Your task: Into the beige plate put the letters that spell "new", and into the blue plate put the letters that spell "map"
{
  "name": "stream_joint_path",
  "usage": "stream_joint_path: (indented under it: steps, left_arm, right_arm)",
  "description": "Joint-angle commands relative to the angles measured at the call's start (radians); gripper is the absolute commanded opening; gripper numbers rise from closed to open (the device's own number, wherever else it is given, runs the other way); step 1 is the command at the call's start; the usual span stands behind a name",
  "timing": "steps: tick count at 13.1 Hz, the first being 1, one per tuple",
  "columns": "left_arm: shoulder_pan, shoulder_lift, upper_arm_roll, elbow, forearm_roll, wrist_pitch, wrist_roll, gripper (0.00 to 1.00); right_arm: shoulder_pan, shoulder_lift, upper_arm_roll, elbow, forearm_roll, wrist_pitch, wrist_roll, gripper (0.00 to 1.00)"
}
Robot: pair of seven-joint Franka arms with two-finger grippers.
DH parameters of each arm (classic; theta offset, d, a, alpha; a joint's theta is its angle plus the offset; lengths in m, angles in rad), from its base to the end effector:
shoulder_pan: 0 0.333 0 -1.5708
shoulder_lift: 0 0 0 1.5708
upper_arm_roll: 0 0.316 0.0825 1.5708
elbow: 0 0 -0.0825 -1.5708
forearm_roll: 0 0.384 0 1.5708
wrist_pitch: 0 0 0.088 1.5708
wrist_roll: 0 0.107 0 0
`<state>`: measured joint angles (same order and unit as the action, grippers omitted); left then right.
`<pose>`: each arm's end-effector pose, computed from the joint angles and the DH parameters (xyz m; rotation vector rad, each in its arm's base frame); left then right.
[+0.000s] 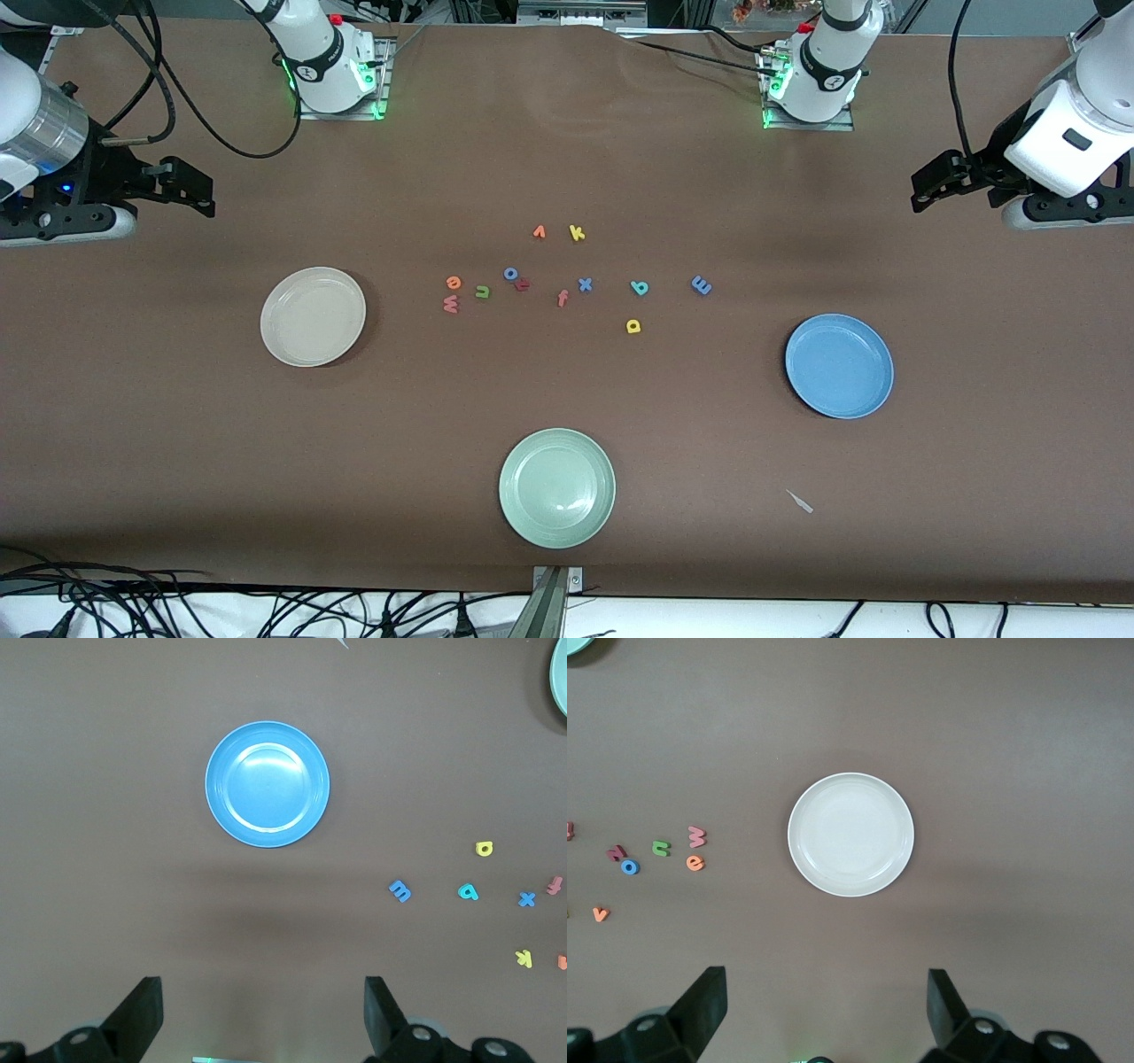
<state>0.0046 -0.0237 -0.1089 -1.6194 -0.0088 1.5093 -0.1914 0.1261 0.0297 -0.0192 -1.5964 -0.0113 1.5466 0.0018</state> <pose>0.5363 -0.0578 0.6095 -3.1291 -0.1363 0.1356 0.5560 0.0586 0.5939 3.1187 0.1643 -0.1230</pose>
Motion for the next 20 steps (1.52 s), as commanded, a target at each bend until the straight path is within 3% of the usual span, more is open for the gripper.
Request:
stream_joint_path:
  steps: [1,20]
  left_arm:
    - [0.005,-0.002,-0.005,0.016,-0.008,-0.021,0.015,1.00]
    - [0.005,-0.002,-0.005,0.016,-0.008,-0.021,0.015,1.00]
  right_arm:
    - [-0.013,-0.019,0.012,-0.034,-0.013,0.020,-0.013,1.00]
    - [-0.013,-0.024,0.010,-0.057,-0.013,0.036,-0.013,1.00]
